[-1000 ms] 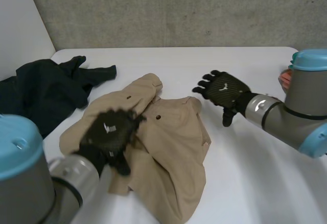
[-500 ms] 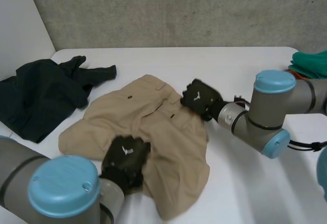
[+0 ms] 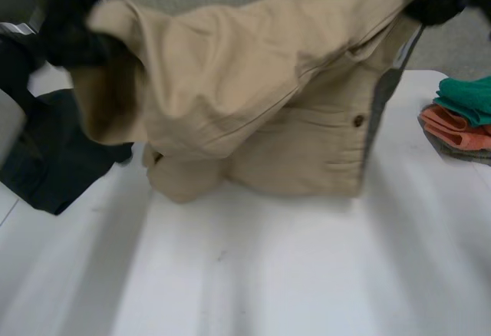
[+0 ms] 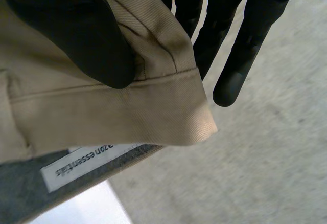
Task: Fold the laundry.
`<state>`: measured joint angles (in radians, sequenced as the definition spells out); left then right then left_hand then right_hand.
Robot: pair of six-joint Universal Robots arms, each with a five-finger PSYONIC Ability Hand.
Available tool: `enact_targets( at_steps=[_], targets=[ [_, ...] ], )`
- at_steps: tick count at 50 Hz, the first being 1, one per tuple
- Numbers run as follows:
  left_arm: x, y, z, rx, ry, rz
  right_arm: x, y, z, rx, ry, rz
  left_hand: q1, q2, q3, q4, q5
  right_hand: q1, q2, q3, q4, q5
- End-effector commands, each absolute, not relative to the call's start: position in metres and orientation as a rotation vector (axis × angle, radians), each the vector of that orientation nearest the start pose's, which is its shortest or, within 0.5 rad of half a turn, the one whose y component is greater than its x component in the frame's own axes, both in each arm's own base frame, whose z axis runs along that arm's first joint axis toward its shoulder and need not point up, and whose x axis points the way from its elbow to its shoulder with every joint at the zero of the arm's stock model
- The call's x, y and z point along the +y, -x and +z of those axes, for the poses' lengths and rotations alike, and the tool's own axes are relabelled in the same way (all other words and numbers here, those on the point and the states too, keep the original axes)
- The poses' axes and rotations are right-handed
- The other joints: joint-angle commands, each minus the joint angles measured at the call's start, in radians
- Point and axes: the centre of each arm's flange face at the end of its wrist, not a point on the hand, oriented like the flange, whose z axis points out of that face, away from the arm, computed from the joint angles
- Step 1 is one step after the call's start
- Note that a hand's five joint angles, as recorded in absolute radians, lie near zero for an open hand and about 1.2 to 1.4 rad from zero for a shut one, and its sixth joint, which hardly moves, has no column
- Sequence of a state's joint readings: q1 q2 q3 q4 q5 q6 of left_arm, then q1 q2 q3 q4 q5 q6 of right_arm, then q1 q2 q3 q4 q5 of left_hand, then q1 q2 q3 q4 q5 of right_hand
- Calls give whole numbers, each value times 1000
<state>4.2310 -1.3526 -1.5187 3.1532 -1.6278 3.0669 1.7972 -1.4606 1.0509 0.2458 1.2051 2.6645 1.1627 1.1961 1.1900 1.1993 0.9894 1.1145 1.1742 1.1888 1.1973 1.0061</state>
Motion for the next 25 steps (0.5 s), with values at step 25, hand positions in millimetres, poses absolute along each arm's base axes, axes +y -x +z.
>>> enact_targets(
  at_steps=[25],
  targets=[
    [-415,297,235,2400,-298,-2438,-415,-313,239,1876,788,-2480,16,-18,-11,-21,15,-436,-496,-511,-519,-503]
  ],
)
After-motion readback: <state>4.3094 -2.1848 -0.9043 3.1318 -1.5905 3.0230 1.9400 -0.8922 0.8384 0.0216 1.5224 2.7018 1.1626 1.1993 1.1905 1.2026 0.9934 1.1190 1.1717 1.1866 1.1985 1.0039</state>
